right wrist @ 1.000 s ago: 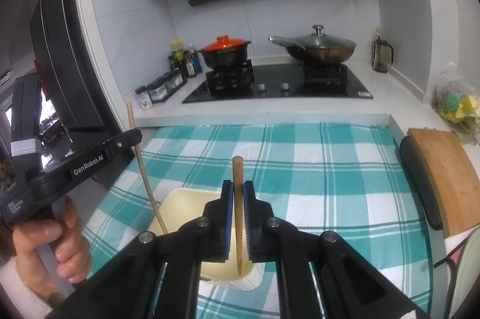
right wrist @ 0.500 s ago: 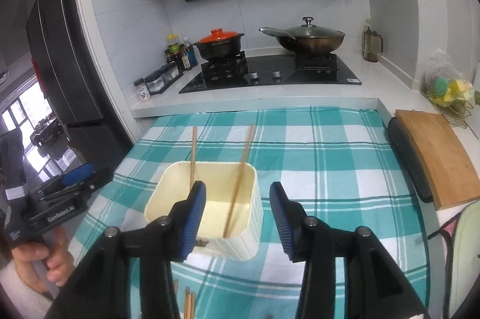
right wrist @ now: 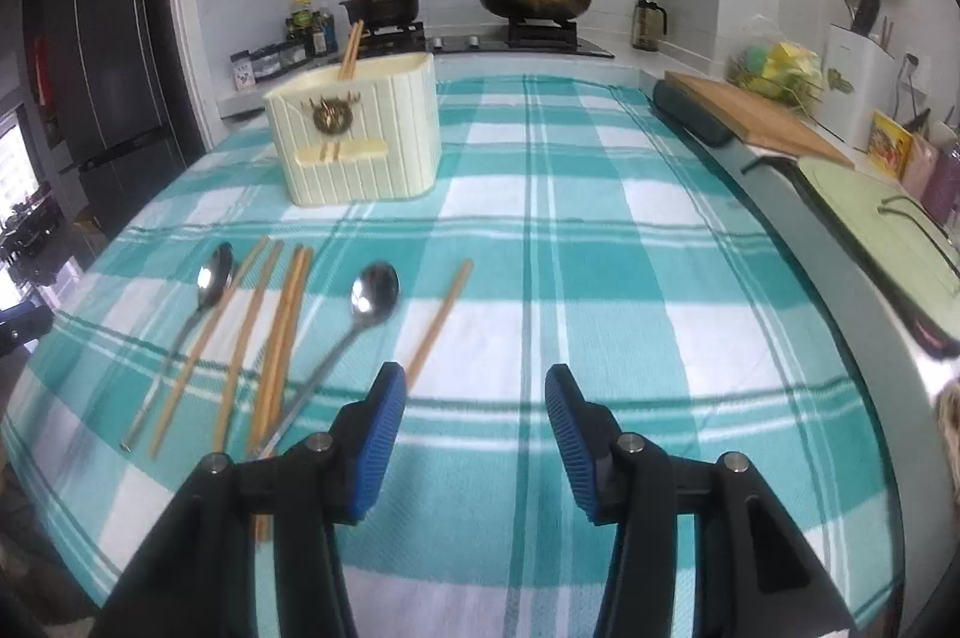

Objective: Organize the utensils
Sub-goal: 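Move the right gripper back over the chopsticks and spoons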

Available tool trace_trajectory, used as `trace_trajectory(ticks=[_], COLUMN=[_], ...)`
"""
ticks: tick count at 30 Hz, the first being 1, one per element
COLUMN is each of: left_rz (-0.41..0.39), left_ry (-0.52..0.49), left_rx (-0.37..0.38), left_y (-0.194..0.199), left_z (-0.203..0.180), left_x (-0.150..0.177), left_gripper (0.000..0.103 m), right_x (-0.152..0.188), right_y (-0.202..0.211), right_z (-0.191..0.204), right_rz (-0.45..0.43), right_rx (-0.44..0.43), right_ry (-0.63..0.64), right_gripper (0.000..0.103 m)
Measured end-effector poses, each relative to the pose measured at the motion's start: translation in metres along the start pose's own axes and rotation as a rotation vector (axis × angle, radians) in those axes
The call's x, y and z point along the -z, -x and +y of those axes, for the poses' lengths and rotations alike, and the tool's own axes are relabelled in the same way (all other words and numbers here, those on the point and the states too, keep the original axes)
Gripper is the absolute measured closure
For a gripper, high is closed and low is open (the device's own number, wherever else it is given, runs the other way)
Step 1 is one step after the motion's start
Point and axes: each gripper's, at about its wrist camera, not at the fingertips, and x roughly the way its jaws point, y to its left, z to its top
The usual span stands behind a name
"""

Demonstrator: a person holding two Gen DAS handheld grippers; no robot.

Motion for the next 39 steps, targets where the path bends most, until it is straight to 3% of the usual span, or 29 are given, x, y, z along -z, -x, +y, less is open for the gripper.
trace_trajectory(ticks=[4, 11, 20, 39], left_rz=[0.012, 0.125, 0.127, 0.13], left_ry=[0.01, -0.015, -0.05, -0.058], left_rx=[-0.073, -0.08, -0.123, -0.131], left_y=[-0.015, -0.039, -0.042, -0.043], left_z=[0.001, -0.003, -0.009, -0.011], left_x=[0.014, 0.027, 0.032, 0.032], left_gripper=[0.006, 0.005, 0.001, 0.0], right_x=[0.02, 0.032, 0.036, 0.037], right_y=[-0.015, -0.03, -0.035, -0.036], right_z=[0.0, -0.004, -0.002, 0.002], right_rz=[0.034, 0.085, 0.098, 0.094], right_rx=[0.026, 0.056, 0.092, 0.107], right_ry=[-0.013, -0.039, -0.026, -0.011], right_gripper=[0.054, 0.054, 0.054, 0.053])
